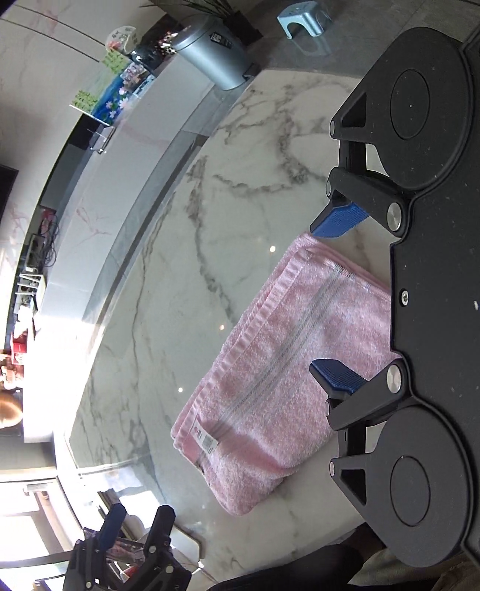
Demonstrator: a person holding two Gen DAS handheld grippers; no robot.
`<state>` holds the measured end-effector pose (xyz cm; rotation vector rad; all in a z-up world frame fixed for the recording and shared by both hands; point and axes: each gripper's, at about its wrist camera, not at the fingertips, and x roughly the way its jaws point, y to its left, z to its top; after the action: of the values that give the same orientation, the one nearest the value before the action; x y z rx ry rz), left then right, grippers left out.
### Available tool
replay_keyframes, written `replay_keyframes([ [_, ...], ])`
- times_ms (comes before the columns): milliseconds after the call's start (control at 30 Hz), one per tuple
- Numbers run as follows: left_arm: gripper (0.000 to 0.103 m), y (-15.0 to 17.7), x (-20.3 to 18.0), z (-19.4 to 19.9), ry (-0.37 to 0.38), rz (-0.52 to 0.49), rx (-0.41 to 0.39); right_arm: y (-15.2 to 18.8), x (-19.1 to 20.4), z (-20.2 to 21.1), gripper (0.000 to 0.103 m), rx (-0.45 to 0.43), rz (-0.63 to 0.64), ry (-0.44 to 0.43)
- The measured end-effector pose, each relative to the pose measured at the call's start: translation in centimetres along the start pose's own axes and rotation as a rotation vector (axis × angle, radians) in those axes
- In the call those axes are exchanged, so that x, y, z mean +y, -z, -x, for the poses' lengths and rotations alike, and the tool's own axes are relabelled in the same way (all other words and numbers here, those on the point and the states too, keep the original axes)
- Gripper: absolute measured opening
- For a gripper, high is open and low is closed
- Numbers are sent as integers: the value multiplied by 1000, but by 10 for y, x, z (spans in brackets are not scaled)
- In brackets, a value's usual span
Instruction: Fold towel
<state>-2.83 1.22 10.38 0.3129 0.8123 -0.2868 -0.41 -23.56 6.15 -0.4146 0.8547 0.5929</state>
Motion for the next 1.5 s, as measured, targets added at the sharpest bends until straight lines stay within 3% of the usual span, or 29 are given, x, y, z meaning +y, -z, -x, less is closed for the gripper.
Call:
replay_keyframes([
  [33,65,3,-2,4,-2,24,-11,4,3,5,73,-22,-31,-6],
  [133,67,13,-7,14,-9,94,-45,17,12,17,102,-85,-111,-14],
  [167,68,17,-9,16,-13,116,-58,23,16,19,103,-103,-138,-17],
  [233,73,25,-11,19,-20,157,-78,33,23,21,103,-134,-192,-25],
  [567,73,73,-23,3,-40,356,-132,84,64,2,103,-220,-388,44],
  [767,73,101,-47,-1,-75,393,-196,111,93,-10,103,-274,-447,95],
  [933,73,119,-61,-15,-91,405,-173,119,110,-16,103,-300,-446,133],
  [1267,73,137,-62,-47,-110,419,-50,134,110,-57,102,-148,-546,176],
  [1500,73,142,-68,-62,-88,393,11,137,106,-72,102,-120,-558,196],
])
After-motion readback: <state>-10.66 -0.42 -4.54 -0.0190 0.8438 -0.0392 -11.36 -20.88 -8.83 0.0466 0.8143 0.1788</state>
